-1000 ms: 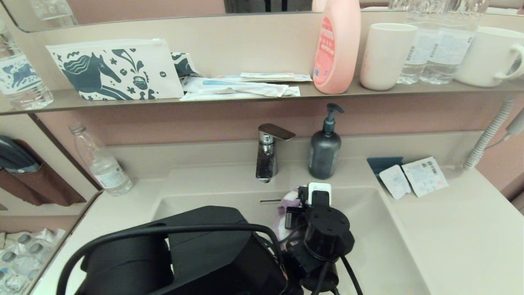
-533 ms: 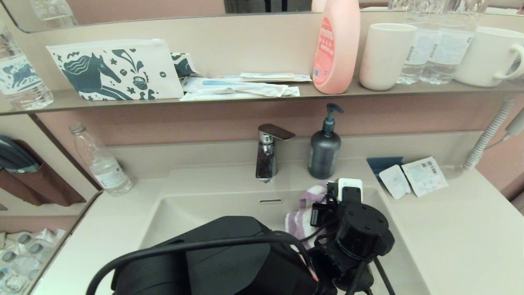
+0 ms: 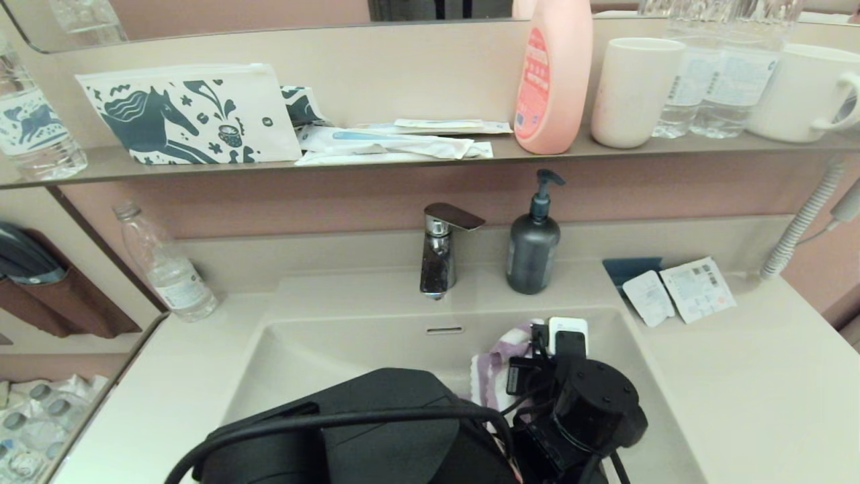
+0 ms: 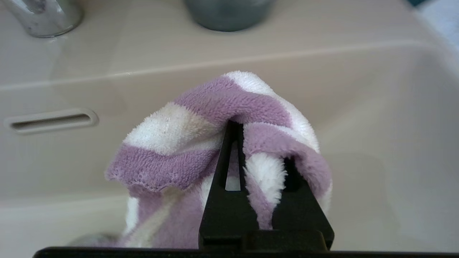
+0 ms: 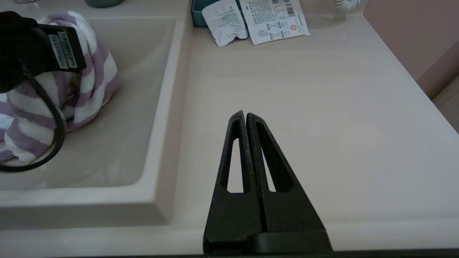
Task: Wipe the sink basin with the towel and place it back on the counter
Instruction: Wipe the sink
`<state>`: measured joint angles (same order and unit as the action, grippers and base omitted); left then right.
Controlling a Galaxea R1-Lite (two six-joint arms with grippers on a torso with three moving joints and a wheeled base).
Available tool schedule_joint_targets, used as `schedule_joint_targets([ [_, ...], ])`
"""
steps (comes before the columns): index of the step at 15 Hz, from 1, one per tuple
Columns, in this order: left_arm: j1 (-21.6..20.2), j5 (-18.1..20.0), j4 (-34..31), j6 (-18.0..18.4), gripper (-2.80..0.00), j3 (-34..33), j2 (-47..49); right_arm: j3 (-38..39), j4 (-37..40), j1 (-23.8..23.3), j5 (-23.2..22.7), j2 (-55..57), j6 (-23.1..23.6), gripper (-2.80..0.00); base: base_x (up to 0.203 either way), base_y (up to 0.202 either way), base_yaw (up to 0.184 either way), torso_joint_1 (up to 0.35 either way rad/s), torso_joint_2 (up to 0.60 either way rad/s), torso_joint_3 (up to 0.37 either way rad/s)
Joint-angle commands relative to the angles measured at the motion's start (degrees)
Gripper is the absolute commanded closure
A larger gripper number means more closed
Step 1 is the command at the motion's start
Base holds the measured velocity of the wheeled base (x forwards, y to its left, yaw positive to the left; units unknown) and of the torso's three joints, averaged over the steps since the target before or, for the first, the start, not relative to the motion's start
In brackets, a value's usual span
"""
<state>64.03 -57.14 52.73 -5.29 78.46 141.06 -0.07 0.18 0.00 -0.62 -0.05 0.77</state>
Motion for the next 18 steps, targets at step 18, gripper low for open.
schedule_joint_targets([
  [18, -3.09, 24.07, -2.19, -18.39, 0.00, -5.24, -5.45, -0.01, -0.01, 0.00, 0.01, 0.05, 0.02, 0.00, 0.000, 0.000, 0.000, 0.000, 0.00, 0.000],
])
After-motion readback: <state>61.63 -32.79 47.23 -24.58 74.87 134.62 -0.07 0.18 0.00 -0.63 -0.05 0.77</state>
